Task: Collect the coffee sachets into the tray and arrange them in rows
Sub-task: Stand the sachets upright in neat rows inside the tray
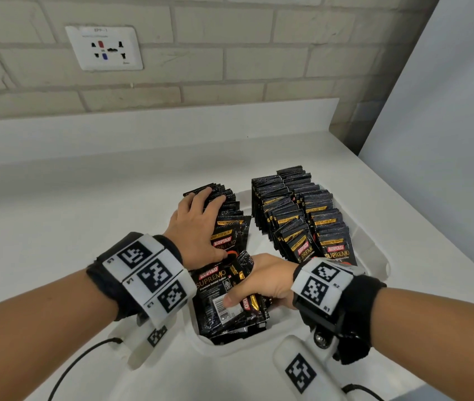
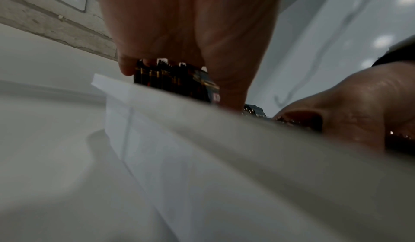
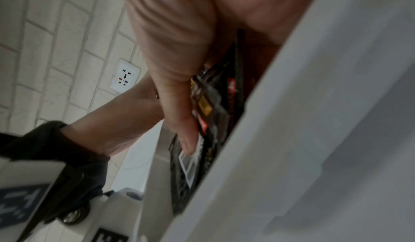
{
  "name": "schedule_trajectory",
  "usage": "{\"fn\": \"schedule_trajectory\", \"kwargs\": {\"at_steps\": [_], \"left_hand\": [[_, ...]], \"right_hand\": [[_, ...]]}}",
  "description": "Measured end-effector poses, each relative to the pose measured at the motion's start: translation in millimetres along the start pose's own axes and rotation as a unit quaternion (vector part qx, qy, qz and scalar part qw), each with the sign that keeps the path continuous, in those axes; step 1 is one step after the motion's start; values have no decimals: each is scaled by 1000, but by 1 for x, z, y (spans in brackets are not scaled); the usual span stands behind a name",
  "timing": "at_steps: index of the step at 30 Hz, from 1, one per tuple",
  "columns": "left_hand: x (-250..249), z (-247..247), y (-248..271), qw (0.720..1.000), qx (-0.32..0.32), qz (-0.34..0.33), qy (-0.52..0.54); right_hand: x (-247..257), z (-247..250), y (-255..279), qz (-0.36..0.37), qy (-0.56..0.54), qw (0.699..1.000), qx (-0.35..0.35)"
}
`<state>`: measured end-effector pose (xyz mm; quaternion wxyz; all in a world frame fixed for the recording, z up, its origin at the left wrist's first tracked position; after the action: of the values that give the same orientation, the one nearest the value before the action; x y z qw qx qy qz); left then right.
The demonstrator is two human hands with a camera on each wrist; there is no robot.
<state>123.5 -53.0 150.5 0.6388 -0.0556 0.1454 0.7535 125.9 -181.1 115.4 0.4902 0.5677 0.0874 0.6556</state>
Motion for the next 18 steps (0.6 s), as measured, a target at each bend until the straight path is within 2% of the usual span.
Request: {"fn": "schedule_trajectory", "kwargs": {"at_steps": [7, 13, 18], "left_hand": [[1, 1, -1, 1000, 4, 0, 8], [1, 3, -2, 1000, 5, -5, 19], [0, 3, 1, 1000, -7, -4, 17]], "right_hand": [[5, 6, 8, 31, -23, 999, 17], [9, 29, 22, 58, -25, 997, 37], [-2, 53, 34, 46, -110, 992, 39]]}}
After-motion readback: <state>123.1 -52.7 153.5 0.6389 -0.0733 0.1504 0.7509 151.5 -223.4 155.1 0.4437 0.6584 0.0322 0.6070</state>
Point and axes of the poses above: each hand's wrist, its own y-axis away from the middle knuckle, its own z-axis out of the back of the hand, x = y × z, the point moved 4 cm from there along -y, towards the middle knuckle, and after that the axes turned 2 degrees about z, right-handed, at the moved point
